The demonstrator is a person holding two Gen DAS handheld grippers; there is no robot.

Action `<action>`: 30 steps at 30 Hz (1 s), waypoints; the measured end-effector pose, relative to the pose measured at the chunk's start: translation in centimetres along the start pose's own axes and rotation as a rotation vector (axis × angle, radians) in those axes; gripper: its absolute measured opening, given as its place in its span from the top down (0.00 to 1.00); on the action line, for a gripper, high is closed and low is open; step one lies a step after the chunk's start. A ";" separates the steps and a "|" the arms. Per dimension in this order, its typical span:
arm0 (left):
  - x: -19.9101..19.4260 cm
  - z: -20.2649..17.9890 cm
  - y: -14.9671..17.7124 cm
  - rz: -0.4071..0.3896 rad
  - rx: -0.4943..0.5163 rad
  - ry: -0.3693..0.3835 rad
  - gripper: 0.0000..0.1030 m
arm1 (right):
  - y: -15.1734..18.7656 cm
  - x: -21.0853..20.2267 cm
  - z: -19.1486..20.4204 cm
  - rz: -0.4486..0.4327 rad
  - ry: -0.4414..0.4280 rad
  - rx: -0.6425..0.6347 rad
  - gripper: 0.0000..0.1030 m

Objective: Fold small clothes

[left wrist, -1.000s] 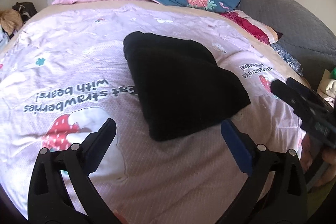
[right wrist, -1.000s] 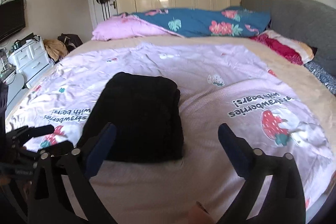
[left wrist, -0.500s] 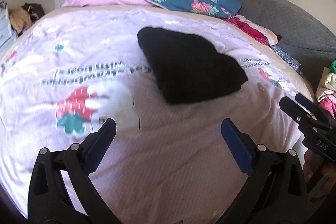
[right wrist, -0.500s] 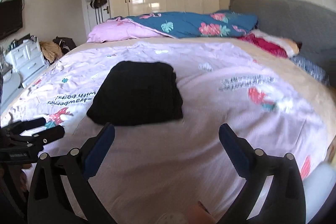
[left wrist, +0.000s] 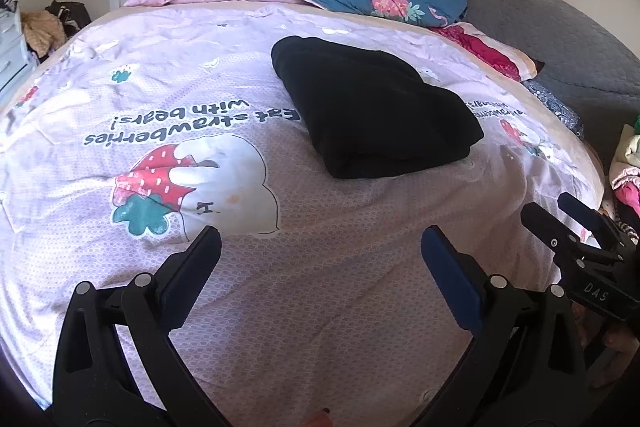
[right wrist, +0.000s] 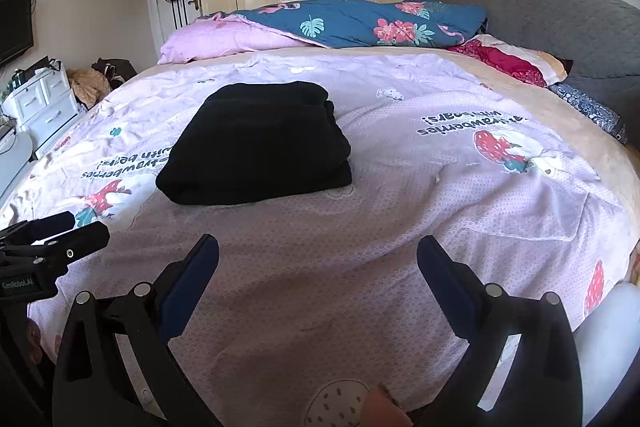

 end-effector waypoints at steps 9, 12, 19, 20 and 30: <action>0.0 0.2 -0.1 0.001 -0.007 -0.016 0.09 | 0.0 0.2 0.1 0.010 0.006 -0.006 0.04; 0.0 0.3 -0.1 0.004 -0.010 -0.016 0.09 | 0.0 0.2 0.1 0.011 0.005 -0.004 0.04; 0.0 0.3 -0.1 0.006 -0.011 -0.019 0.09 | 0.1 0.3 0.0 0.017 0.006 -0.005 0.04; 0.0 0.3 -0.1 0.007 -0.010 -0.020 0.09 | 0.2 0.3 0.0 0.017 0.006 -0.005 0.04; -0.1 0.4 -0.1 0.009 -0.008 -0.027 0.09 | 0.2 0.3 0.1 0.020 0.009 -0.006 0.04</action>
Point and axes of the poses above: each gripper's, at about its wrist camera, not at the fingertips, and x roughly the way its jaws point, z to its left, y to its underside, the point moved 2 cm from there along x, roughly the way its jaws point, and after that the axes turned 8 degrees about -x, right-handed, at the moved point
